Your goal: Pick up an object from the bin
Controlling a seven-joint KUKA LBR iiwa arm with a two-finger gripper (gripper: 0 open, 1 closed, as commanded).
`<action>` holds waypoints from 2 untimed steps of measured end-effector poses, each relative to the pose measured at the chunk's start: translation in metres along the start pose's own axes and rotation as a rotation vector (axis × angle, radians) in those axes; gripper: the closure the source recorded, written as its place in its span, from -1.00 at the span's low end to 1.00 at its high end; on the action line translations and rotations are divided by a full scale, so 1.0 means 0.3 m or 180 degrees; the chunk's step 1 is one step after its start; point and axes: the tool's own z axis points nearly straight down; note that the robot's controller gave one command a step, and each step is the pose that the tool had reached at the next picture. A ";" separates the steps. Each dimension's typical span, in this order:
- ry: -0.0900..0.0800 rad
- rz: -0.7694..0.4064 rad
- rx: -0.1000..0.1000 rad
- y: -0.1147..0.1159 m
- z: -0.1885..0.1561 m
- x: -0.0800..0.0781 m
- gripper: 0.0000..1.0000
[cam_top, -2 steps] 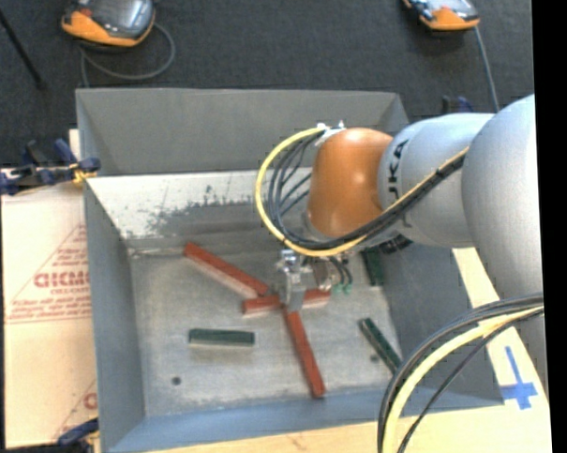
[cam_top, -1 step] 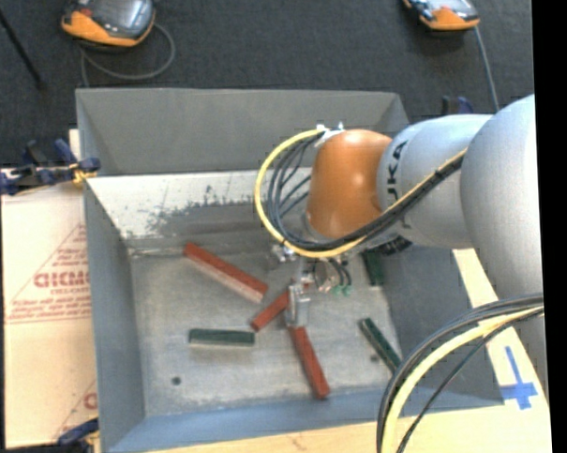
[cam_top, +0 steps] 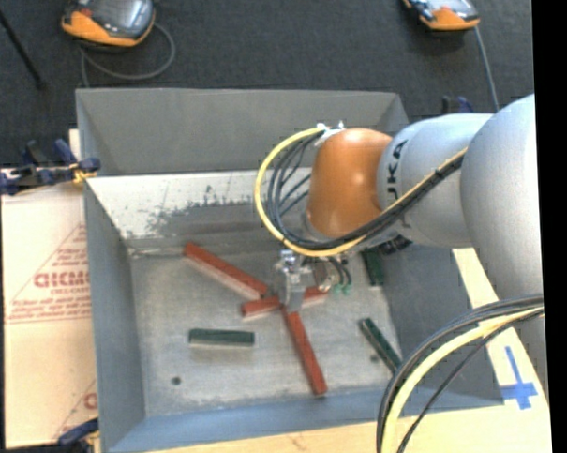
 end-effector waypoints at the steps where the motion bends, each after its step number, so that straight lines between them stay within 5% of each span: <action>1: 0.0006 0.0002 0.0001 -0.001 0.005 0.003 -1.00; 2: 0.0002 0.0005 0.0000 0.000 0.001 0.001 1.00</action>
Offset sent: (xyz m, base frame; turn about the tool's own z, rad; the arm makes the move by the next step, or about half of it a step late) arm 0.0000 0.0000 0.0000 0.0000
